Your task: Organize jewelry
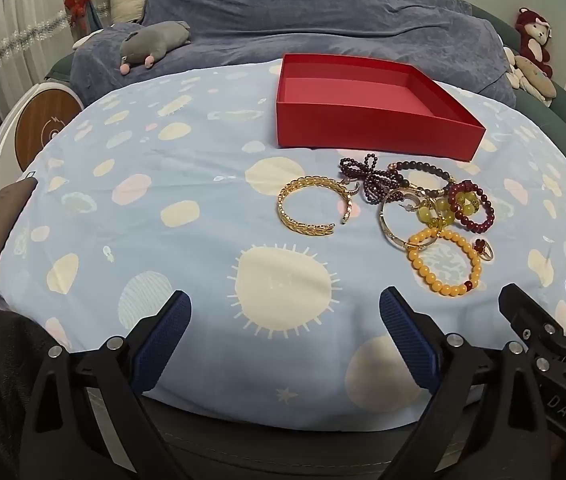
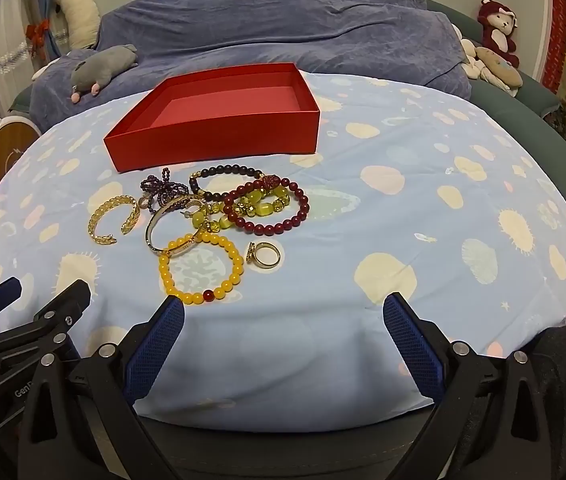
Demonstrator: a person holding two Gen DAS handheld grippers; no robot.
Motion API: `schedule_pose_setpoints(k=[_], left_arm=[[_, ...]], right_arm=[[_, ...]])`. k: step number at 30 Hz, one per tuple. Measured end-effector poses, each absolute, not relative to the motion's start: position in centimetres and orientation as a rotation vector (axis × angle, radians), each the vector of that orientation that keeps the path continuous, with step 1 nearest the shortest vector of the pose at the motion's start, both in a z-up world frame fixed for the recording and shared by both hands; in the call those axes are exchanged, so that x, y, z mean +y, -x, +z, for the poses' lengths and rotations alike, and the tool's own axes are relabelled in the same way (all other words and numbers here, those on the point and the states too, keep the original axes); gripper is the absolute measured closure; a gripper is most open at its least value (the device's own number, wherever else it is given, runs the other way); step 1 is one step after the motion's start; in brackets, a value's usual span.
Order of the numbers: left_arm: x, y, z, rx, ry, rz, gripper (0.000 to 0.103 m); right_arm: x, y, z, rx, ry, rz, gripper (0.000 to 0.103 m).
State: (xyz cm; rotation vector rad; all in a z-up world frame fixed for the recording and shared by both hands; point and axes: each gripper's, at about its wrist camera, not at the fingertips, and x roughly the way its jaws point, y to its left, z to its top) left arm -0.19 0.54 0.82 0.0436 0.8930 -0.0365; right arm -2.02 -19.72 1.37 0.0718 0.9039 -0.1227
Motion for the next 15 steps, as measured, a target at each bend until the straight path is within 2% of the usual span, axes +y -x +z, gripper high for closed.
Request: schedule_pose_setpoints(k=[15], left_arm=[[0.17,0.39,0.66,0.890,-0.042,-0.039,0.012]], right_arm=[[-19.66,2.06,1.39,0.904,-0.071,-0.123,0.007]])
